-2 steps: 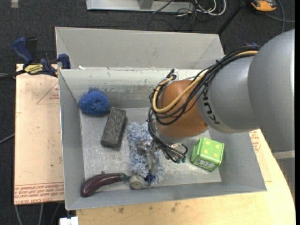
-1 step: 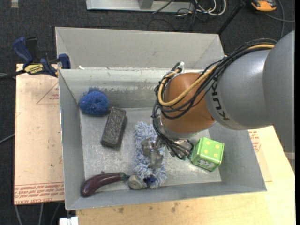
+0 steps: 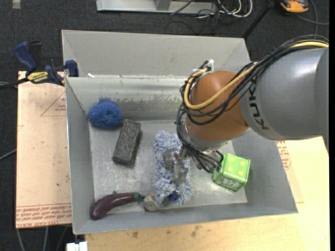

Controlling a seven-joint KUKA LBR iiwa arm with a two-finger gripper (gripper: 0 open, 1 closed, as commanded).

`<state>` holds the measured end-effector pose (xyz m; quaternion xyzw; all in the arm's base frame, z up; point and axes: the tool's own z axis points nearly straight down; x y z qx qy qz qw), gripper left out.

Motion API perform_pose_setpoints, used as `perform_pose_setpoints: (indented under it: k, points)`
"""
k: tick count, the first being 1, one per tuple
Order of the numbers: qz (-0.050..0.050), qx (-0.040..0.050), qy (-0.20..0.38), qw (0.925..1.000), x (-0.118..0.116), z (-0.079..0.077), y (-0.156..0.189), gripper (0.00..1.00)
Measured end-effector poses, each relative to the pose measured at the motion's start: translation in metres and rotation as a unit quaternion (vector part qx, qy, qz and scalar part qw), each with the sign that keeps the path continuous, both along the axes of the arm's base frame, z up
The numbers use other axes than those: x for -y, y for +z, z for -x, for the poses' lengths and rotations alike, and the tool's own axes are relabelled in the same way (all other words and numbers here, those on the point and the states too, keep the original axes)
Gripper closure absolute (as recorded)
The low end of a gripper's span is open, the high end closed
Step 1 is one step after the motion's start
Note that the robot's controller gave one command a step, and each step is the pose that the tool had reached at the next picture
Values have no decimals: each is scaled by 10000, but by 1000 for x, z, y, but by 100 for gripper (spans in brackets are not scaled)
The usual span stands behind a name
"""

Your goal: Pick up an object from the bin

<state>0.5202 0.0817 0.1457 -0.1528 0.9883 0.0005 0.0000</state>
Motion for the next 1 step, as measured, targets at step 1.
perform_pose_setpoints:
  k: [1]
  points:
    - [-5,35,-36,10000,-6,0,11,100]
